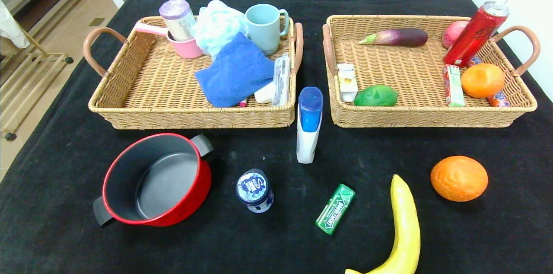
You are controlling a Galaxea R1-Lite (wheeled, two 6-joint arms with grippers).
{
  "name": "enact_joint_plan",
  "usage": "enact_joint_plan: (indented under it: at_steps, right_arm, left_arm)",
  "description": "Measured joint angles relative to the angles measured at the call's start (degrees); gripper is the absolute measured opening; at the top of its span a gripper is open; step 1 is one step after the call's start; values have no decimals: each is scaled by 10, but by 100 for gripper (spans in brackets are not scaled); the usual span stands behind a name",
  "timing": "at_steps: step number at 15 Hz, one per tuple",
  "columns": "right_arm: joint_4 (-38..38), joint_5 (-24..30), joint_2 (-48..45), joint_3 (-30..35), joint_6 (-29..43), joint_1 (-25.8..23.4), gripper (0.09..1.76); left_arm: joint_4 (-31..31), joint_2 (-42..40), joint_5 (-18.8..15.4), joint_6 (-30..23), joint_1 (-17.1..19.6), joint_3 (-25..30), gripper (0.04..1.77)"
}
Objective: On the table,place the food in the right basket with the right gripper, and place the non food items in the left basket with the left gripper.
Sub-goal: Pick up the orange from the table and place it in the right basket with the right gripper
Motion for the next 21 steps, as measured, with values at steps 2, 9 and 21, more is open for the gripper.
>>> enact_joint_plan:
  at_steps: [2,9,21]
  right_arm:
    - [3,13,2,-34,25,0,171]
    - [3,57,100,-182,51,12,171]
    - [0,202,342,-340,22,36,171]
  left_arm:
    - [-2,1,-7,-10,0,-21,172]
    - [-7,110,-119,-12,-15,-167,172]
    - [-7,412,-155,85,-192,-365,172]
